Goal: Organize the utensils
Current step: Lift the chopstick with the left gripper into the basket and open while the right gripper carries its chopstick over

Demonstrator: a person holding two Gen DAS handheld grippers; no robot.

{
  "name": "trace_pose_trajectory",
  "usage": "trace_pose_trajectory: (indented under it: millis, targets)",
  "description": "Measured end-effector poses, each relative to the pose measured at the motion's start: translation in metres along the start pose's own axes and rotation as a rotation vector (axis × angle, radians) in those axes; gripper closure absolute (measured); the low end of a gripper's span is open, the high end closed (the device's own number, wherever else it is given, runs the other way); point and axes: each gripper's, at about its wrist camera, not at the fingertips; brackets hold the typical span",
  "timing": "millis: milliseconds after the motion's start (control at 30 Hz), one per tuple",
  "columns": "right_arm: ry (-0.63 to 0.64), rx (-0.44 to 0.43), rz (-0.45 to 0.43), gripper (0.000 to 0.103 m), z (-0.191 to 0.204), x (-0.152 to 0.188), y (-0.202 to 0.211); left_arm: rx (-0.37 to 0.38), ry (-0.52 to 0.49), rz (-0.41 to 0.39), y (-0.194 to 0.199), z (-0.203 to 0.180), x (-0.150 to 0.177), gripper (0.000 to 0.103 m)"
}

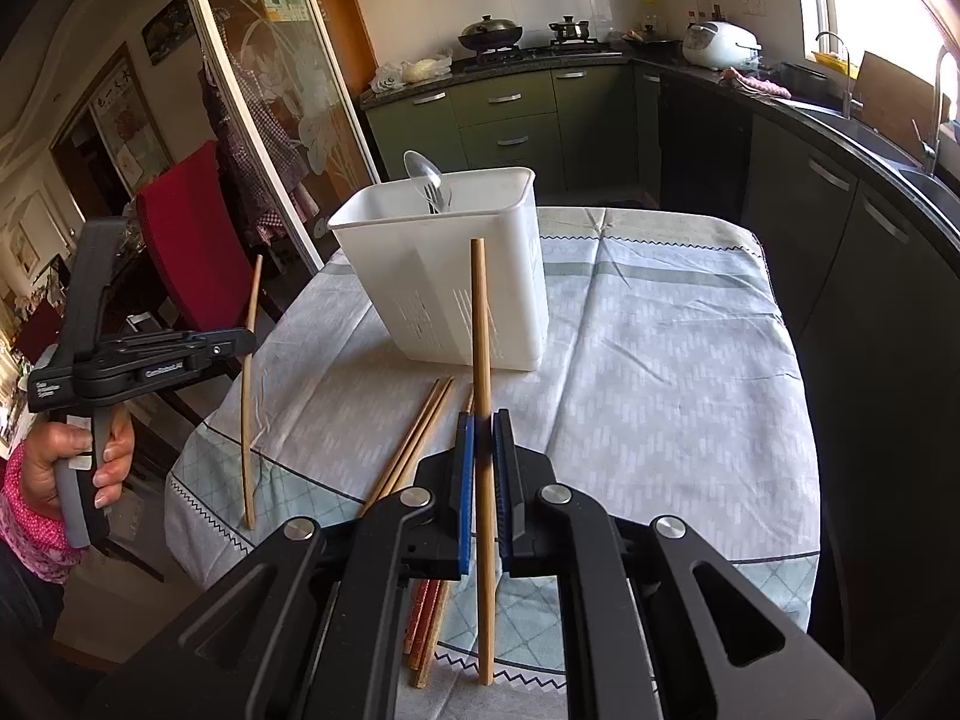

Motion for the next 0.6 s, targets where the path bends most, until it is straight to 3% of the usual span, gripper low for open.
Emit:
trace_pose_trajectory:
  millis: [233, 600]
  targets:
    - [0.021, -0.001, -0.02, 0.096, 0.012, -0.009, 0.003, 0.05, -0.008, -0.111, 0.044, -0.007, -0.003, 0.097]
    - [0.065, -0.009, -0.102, 0.096, 0.026, -0.047, 0.02, 0.104, -0.013, -0.184, 0.053, -0.015, -0.029, 0.097]
Point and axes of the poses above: each gripper's, at about its wrist camera, not at the fingertips, and y roughly against the way its jaws point, z to its left, x to its underside, and after that the axes turned 15 degrees about -z, right-handed
